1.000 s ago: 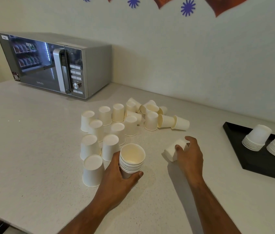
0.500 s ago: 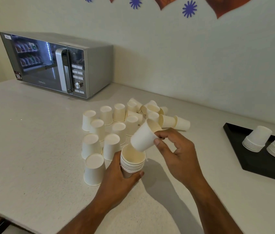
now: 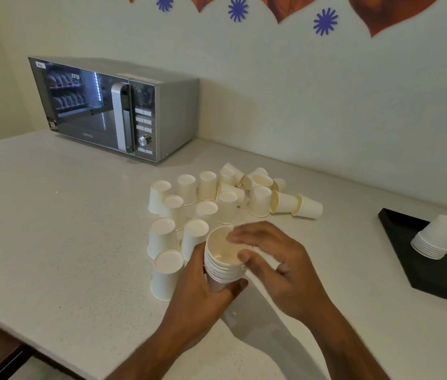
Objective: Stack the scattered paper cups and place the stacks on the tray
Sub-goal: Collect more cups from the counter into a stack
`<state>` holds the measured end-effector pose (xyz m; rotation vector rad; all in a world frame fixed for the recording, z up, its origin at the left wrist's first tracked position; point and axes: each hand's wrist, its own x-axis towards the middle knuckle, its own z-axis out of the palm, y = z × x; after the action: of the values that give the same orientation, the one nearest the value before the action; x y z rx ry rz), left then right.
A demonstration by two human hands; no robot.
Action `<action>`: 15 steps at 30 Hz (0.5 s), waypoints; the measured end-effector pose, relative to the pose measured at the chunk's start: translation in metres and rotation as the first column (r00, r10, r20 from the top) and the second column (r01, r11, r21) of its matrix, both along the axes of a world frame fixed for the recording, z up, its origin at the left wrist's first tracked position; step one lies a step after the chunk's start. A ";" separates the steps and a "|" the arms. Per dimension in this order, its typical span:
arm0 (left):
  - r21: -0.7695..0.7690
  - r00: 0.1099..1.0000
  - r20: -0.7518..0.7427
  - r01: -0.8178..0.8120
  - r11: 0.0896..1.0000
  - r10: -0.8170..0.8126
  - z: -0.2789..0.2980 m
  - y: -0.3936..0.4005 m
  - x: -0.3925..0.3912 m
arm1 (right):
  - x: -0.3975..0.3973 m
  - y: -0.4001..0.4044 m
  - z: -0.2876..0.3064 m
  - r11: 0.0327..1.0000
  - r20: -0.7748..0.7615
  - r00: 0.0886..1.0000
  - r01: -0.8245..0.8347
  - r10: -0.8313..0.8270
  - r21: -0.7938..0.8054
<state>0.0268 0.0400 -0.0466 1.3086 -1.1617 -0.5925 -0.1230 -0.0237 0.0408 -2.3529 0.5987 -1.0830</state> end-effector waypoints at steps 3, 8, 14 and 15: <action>0.013 0.996 0.045 -0.074 0.997 0.074 0.014 0.016 0.009 | 0.012 -0.002 -0.003 0.983 0.318 0.945 0.023 -0.081 0.183; -0.021 0.983 0.069 -0.171 0.985 0.172 0.040 0.045 0.029 | 0.036 -0.007 -0.030 0.756 0.102 0.950 0.167 -0.295 0.633; -0.113 0.936 0.054 -0.340 0.933 0.348 0.053 0.063 0.066 | 0.090 0.024 -0.077 0.749 -0.420 0.908 0.282 -0.005 0.600; -0.116 0.926 0.062 -0.363 0.925 0.372 0.053 0.063 0.074 | 0.099 0.026 -0.083 0.762 -0.450 0.892 0.323 -0.046 0.562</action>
<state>0.1005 0.1026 0.0065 1.4274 -0.9640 -0.2019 -0.0242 0.0024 -0.0423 -1.9282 1.1729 -0.3353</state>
